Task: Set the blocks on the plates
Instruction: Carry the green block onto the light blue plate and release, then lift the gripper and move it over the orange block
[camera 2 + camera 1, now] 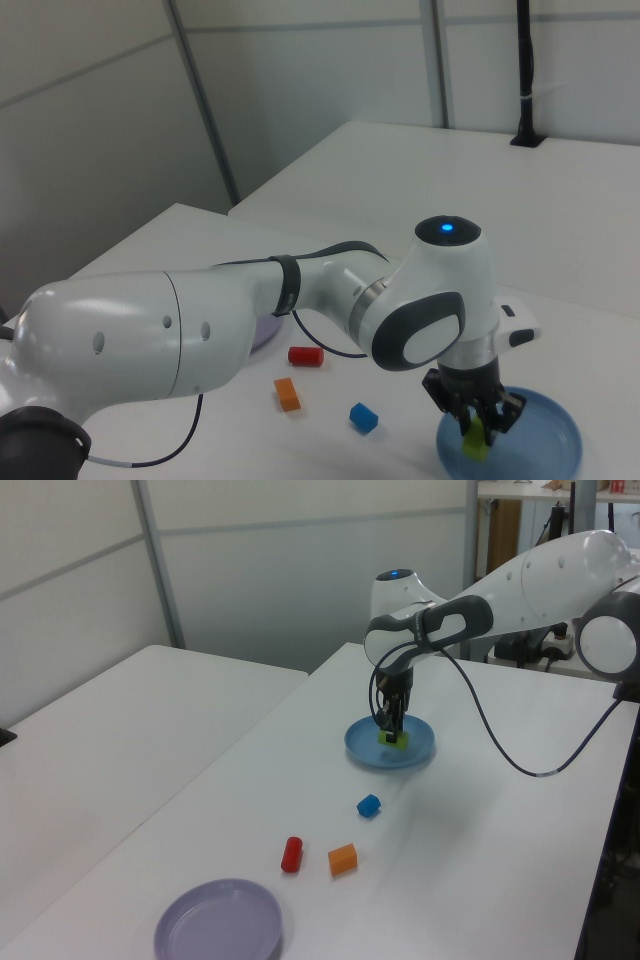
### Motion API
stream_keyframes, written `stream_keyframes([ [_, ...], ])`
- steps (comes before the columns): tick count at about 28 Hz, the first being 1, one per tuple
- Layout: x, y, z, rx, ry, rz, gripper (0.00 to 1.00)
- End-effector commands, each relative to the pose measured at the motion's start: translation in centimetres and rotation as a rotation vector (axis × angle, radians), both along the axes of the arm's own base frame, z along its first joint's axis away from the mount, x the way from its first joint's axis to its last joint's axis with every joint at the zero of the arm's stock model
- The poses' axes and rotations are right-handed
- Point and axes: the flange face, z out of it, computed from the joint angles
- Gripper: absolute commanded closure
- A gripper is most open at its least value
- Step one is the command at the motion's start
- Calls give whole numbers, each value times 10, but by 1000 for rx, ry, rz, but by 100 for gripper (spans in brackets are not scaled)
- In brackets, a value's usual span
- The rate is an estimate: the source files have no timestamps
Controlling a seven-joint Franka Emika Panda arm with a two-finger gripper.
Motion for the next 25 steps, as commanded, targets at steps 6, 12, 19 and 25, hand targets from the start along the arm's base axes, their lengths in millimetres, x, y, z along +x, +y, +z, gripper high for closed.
stream_keyframes([
  [6, 4, -1, 8, -6, -22, 1, 8],
  [12, 5, 15, 44, -6, -68, 15, 0],
  [19, 16, 106, 59, 38, -7, 162, 0],
  [25, 10, 188, 54, 70, 112, 393, 0],
])
